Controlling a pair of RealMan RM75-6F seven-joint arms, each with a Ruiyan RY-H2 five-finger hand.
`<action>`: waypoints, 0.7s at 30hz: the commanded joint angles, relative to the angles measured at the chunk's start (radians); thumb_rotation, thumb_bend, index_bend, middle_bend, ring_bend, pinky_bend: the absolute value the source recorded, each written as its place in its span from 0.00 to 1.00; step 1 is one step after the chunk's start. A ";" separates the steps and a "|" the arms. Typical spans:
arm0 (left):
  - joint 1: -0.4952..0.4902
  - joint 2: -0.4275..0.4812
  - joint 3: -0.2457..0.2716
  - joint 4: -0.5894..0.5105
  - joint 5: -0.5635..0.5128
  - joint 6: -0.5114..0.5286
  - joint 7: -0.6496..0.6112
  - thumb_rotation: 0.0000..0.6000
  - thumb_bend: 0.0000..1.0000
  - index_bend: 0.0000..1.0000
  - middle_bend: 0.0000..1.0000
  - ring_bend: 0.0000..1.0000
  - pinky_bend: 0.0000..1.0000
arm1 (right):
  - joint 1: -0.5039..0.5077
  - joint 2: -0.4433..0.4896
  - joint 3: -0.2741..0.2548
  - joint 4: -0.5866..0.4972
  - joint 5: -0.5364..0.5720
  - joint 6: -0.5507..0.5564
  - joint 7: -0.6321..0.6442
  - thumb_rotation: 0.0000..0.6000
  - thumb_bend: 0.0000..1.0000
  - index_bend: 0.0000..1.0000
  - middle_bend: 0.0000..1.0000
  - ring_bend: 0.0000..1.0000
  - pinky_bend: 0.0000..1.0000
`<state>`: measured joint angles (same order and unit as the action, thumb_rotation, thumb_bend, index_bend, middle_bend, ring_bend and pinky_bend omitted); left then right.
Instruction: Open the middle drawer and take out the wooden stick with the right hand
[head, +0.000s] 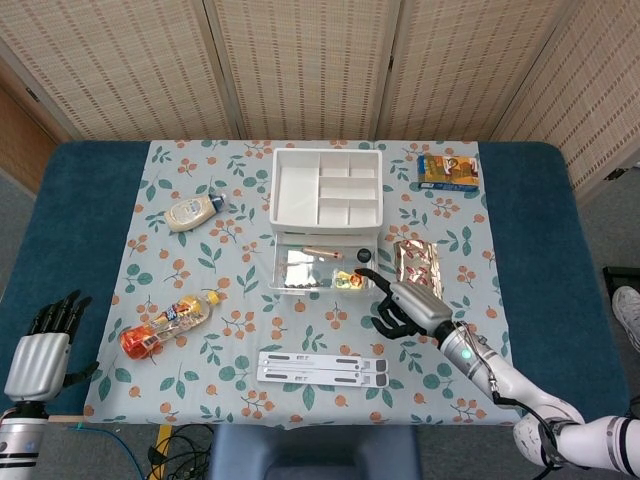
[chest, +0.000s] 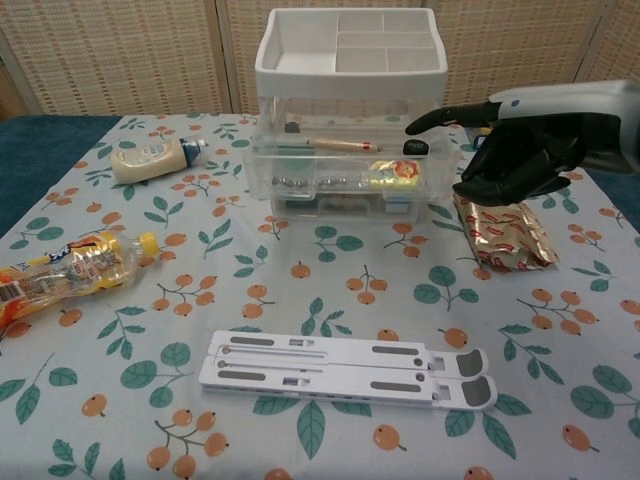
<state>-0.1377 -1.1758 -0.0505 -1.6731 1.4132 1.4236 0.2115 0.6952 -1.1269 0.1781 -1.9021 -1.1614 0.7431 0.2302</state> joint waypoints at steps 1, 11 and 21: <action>0.000 0.000 0.000 -0.001 0.000 0.000 0.000 1.00 0.14 0.10 0.07 0.10 0.11 | 0.001 0.010 -0.004 -0.006 -0.006 -0.006 -0.003 1.00 0.52 0.00 0.85 0.89 0.95; 0.001 0.000 0.003 0.001 0.007 0.002 -0.004 1.00 0.14 0.10 0.07 0.10 0.11 | 0.001 0.133 0.004 -0.121 -0.069 0.000 -0.035 1.00 0.51 0.00 0.85 0.89 0.95; 0.004 -0.001 0.006 0.005 0.010 0.004 -0.013 1.00 0.14 0.10 0.07 0.10 0.11 | 0.124 0.175 0.094 -0.126 0.094 0.006 -0.199 1.00 0.51 0.14 0.85 0.89 0.99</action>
<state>-0.1334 -1.1773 -0.0450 -1.6683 1.4236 1.4278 0.1988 0.7714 -0.9518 0.2492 -2.0419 -1.1337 0.7539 0.0909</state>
